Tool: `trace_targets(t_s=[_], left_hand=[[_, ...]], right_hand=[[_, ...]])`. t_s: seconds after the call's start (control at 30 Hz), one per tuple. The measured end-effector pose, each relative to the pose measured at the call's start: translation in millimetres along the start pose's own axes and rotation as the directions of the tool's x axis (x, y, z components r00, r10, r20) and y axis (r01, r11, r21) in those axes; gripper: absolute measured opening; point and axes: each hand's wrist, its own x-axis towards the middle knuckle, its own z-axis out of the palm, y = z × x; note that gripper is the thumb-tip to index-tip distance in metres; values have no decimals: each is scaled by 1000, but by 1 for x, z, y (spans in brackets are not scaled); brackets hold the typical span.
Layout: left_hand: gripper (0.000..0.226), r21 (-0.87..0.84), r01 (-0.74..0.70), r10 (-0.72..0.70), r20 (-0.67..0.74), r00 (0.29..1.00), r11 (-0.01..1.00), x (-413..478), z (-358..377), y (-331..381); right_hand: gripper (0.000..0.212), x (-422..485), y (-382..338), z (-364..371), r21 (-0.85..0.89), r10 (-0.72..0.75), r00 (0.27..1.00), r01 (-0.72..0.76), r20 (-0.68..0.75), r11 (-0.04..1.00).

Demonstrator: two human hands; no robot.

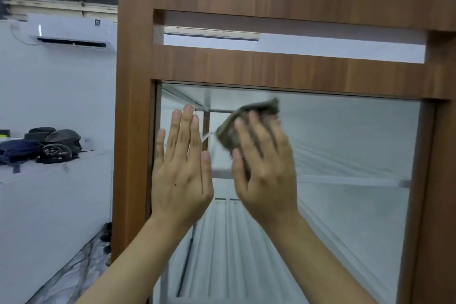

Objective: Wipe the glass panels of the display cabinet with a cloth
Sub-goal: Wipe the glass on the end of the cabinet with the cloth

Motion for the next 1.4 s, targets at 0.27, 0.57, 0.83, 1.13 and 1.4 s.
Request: trace_targets(t_s=[0.27,0.57,0.83,1.13,1.4], left_hand=[[61,8,17,-17,12,1000,1000,-2,2,2],[59,19,-16,15,33,999,1000,-2,-1,1],[60,27,-25,24,32,999,999,-3,-1,-1],[60,43,-11,10,32,999,999,-3,1,2],[60,42,-1,0,35,999,999,-3,0,3]], right_hand=[[43,9,41,-18,-73,310,937,-325,-160,943],[41,-47,21,-19,-34,38,999,-38,1,999],[45,-21,4,-5,-7,-26,998,26,50,1000],[43,23,8,0,76,303,934,-293,-187,953],[37,-45,34,-24,20,118,988,-117,-97,993]])
